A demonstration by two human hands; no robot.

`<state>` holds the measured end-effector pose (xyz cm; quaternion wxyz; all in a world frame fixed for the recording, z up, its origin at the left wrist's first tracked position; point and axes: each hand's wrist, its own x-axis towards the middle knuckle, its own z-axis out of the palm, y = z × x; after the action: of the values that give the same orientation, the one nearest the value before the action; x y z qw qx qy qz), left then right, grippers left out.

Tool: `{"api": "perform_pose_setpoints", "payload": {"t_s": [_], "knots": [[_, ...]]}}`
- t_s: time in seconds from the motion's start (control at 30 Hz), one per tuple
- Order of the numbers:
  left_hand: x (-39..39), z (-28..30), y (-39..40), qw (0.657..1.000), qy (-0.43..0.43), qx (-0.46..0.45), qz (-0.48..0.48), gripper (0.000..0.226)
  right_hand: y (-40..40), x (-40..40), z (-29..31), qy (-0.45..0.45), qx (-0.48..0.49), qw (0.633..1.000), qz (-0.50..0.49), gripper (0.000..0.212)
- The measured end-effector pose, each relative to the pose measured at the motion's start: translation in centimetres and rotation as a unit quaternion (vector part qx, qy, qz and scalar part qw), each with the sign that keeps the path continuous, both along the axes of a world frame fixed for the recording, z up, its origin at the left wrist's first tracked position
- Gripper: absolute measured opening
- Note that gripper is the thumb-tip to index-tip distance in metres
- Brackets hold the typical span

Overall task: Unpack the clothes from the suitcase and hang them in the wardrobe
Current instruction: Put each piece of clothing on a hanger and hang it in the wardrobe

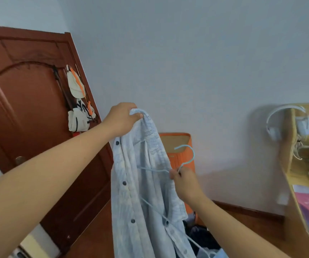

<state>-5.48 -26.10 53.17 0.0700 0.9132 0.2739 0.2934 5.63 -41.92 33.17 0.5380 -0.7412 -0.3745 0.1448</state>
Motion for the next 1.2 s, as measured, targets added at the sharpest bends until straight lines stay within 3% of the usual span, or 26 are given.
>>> {"api": "perform_pose_setpoints", "payload": {"t_s": [0.1, 0.2, 0.27, 0.33, 0.4, 0.47, 0.53, 0.6, 0.67, 0.73, 0.8, 0.87, 0.93, 1.0, 1.07, 1.13, 1.2], "knots": [[-0.8, 0.1, -3.7, 0.989, -0.046, -0.124, -0.066, 0.034, 0.1, 0.2, -1.3, 0.111, 0.107, 0.987, -0.037, 0.03], [-2.9, 0.3, -6.9, 0.97, 0.049, -0.186, -0.146, 0.04, -0.2, 0.9, -0.8, 0.146, 0.216, 0.963, -0.064, 0.005], [-4.2, 0.2, -8.3, 0.96, 0.095, -0.199, -0.174, 0.036, -0.7, 1.5, -0.9, 0.196, 0.225, 0.954, -0.032, 0.023], [-5.2, 0.2, -8.8, 0.956, 0.122, -0.202, -0.174, 0.028, -1.1, 1.9, -1.1, 0.159, 0.173, 0.972, -0.012, 0.012], [-6.1, 0.0, -8.6, 0.956, 0.205, -0.143, -0.155, 0.03, -1.4, 2.6, -1.1, 0.067, 0.127, 0.989, -0.025, 0.034], [-6.9, -0.4, -7.6, 0.944, 0.318, 0.002, -0.088, 0.019, -2.1, 3.4, 0.4, 0.027, 0.133, 0.99, -0.025, 0.035], [-7.4, -1.9, -7.0, 0.921, 0.362, 0.141, -0.013, 0.047, -3.0, 4.0, 3.3, -0.029, 0.153, 0.987, -0.028, 0.03], [-6.4, -3.5, -7.2, 0.938, 0.292, 0.188, -0.021, 0.07, -3.8, 3.5, 6.7, -0.057, 0.174, 0.983, -0.002, 0.031], [-4.8, -4.4, -7.2, 0.947, 0.206, 0.246, -0.029, 0.072, -4.2, 2.3, 9.0, -0.068, 0.196, 0.978, 0.027, 0.033], [-4.2, -3.9, -5.9, 0.925, 0.135, 0.351, -0.05, 0.066, -4.9, 1.9, 10.4, -0.012, 0.214, 0.972, 0.1, 0.029], [-5.1, -2.9, -4.5, 0.892, 0.118, 0.425, -0.097, 0.063, -6.5, 3.2, 11.0, 0.088, 0.209, 0.946, 0.23, 0.022], [-6.4, -1.9, -3.6, 0.865, 0.121, 0.462, -0.152, 0.059, -8.1, 6.5, 9.8, 0.076, 0.154, 0.95, 0.26, 0.024], [-7.0, -1.3, -3.2, 0.844, 0.124, 0.487, -0.189, 0.049, -9.3, 9.6, 6.9, -0.043, 0.013, 0.976, 0.211, 0.045], [-6.8, -0.9, -3.1, 0.836, 0.128, 0.494, -0.202, 0.043, -9.7, 9.7, 4.0, -0.043, -0.15, 0.944, 0.29, 0.069], [-6.3, -0.5, -3.5, 0.837, 0.133, 0.492, -0.198, 0.043, -9.2, 7.4, 1.5, 0.03, -0.215, 0.903, 0.37, 0.05], [-6.0, -0.2, -4.0, 0.83, 0.142, 0.502, -0.197, 0.047, -8.4, 5.1, -0.7, 0.084, -0.214, 0.912, 0.339, 0.03], [-6.6, 0.0, -4.0, 0.817, 0.175, 0.511, -0.203, 0.05, -7.4, 4.5, -2.7, 0.091, -0.194, 0.936, 0.28, 0.029]]}}
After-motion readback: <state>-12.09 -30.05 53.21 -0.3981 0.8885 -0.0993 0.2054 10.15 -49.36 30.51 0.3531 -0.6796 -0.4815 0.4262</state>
